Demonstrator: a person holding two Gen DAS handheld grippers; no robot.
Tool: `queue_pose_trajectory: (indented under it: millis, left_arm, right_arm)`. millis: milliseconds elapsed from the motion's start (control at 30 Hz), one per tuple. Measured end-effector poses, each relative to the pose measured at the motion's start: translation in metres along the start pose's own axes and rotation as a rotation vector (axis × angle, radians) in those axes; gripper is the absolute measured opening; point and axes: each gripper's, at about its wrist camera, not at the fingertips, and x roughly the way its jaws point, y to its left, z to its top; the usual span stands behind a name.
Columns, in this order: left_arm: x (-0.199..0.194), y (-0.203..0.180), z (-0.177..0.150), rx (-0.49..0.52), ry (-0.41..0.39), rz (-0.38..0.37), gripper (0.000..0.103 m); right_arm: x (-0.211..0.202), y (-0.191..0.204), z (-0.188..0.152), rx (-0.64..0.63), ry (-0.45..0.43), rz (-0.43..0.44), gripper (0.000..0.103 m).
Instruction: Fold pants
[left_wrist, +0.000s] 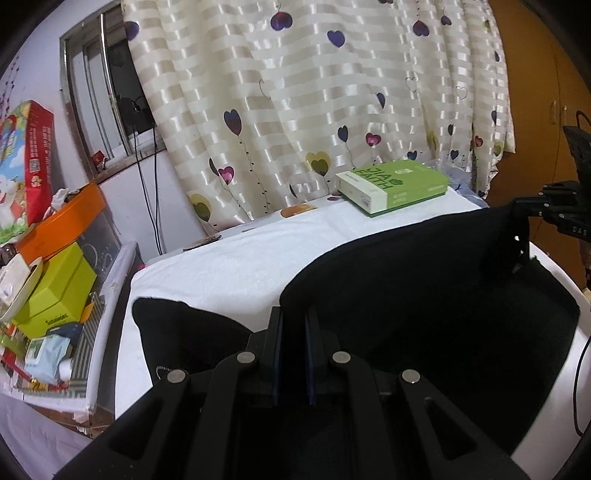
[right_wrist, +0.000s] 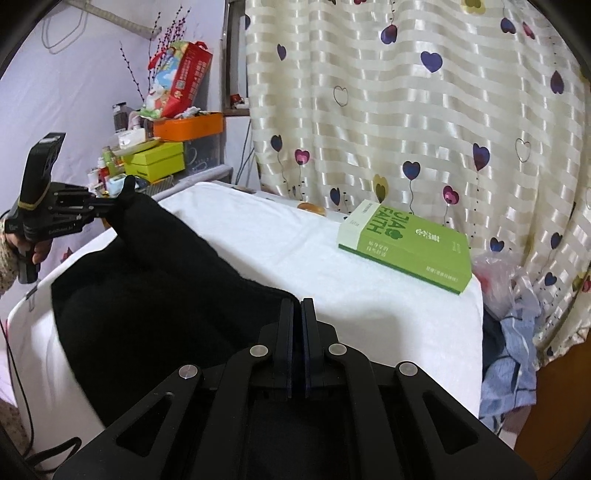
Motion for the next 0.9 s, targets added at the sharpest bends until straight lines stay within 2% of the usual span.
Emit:
queue_pose_trajectory:
  millis: [167, 700, 900]
  left_arm:
    - [-0.026, -0.014, -0.023, 0.019, -0.013, 0.004, 0.012]
    - [-0.08, -0.049, -0.109, -0.051, -0.013, -0.028, 0.012]
    - [-0.084, -0.061, -0.131, -0.057, 0.012, -0.04, 0.012]
  right_arm:
    - [-0.022, 0.013, -0.019, 0.023, -0.02, 0.012, 0.004]
    - [-0.07, 0.052, -0.093, 0.099, -0.038, 0.045, 0.004]
    - [-0.064, 0.065, -0.121, 0.114, 0.031, 0.034, 0.004]
